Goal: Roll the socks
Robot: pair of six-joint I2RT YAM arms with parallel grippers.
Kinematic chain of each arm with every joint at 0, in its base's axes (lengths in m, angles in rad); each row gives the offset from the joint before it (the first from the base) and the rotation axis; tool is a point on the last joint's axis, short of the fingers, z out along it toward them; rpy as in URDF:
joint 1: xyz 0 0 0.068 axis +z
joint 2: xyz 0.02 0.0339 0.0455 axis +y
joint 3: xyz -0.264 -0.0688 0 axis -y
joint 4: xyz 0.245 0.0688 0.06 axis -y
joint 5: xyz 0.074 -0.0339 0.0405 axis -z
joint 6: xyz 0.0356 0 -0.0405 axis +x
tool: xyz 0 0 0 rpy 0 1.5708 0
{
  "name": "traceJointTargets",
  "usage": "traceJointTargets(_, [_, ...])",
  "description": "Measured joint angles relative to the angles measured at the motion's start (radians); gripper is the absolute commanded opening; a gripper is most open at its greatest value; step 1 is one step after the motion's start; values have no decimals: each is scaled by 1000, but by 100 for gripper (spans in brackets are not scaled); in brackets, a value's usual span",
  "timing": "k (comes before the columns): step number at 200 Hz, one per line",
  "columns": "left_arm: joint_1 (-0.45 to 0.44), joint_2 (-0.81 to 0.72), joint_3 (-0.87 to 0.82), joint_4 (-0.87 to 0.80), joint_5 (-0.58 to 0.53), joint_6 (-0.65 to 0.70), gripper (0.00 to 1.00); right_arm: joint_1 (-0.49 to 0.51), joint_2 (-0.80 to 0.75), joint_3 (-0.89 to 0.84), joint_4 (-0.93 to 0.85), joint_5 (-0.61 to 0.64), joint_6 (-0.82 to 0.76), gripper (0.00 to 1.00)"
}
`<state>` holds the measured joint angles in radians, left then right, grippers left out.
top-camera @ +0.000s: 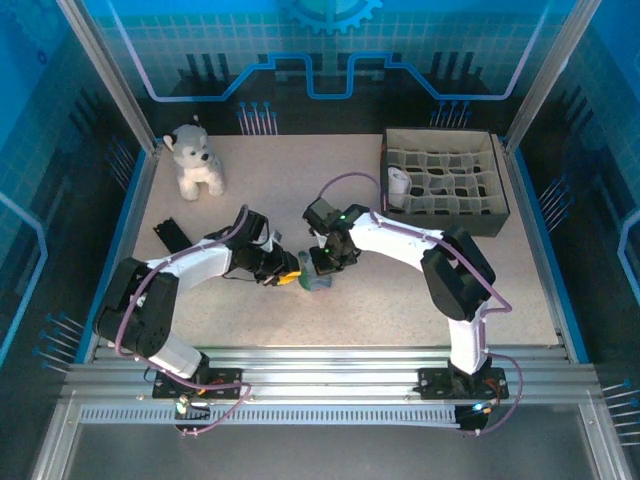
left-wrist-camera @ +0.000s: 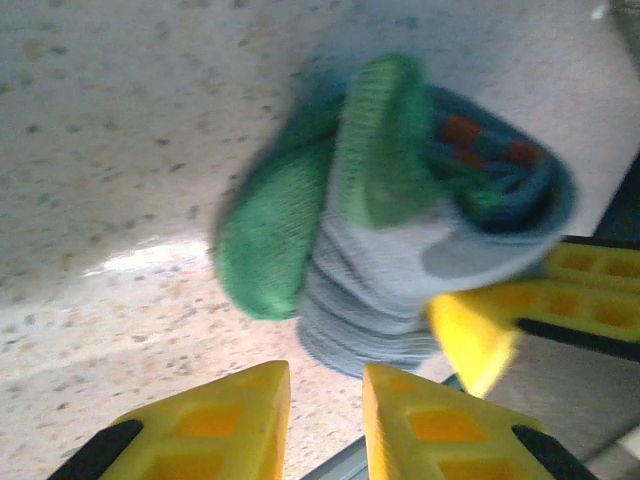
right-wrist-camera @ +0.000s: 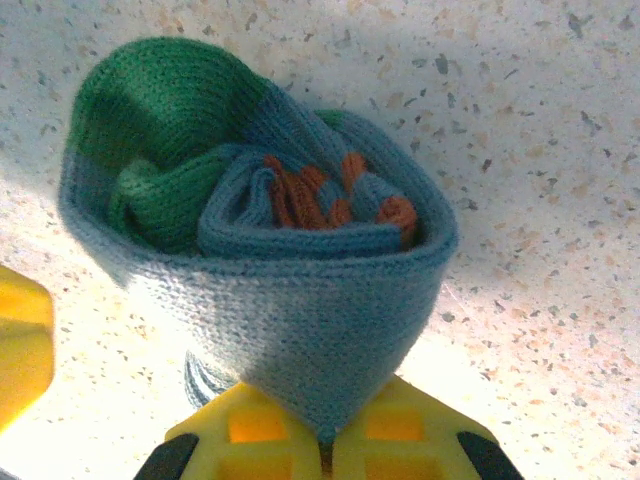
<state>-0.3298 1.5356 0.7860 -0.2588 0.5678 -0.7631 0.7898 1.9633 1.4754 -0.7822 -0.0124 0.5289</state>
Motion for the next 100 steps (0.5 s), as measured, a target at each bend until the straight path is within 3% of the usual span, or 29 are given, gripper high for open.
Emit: traceJointTargets(100, [0, 35, -112, 378, 43, -258, 28, 47, 53, 85, -101, 73, -49, 0])
